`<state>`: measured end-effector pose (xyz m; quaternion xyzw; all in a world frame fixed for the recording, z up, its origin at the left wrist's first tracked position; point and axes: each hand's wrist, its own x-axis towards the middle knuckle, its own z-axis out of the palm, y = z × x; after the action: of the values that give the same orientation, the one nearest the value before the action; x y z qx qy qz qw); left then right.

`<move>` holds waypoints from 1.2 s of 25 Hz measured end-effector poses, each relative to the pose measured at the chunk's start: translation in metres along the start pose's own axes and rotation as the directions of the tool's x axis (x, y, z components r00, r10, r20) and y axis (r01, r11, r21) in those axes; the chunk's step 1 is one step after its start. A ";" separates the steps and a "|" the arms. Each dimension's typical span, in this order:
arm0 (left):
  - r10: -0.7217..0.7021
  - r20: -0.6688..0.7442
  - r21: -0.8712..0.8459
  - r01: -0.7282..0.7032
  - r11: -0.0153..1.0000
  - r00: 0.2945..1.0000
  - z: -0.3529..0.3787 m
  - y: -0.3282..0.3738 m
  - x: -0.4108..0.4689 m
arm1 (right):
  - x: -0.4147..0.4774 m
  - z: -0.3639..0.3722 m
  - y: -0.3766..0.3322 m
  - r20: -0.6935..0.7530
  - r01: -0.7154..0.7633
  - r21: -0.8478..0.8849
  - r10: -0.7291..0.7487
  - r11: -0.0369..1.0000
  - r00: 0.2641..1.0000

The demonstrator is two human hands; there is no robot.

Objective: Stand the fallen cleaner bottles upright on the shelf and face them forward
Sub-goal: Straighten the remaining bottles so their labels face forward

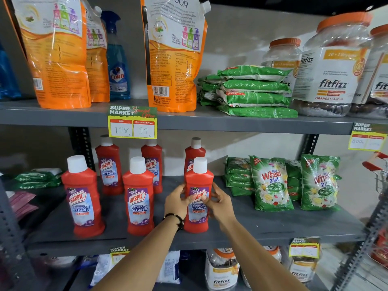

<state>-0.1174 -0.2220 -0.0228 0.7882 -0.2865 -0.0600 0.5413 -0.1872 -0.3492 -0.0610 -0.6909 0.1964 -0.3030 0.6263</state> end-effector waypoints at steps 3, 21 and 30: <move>0.000 0.006 -0.009 0.000 1.000 1.000 -0.001 0.000 -0.002 | -0.002 0.000 0.000 0.018 0.015 0.018 -0.015 1.000 1.000; 0.019 0.013 0.060 -0.019 0.998 1.000 0.000 0.002 -0.008 | -0.018 0.001 -0.004 -0.015 -0.022 0.044 0.022 0.999 1.000; -0.003 0.018 0.023 0.003 1.000 1.000 0.000 0.001 -0.009 | -0.027 0.002 -0.013 -0.034 -0.048 0.058 0.050 0.997 0.998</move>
<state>-0.1258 -0.2179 -0.0238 0.7943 -0.2908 -0.0643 0.5295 -0.2070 -0.3286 -0.0525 -0.6623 0.2157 -0.3052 0.6494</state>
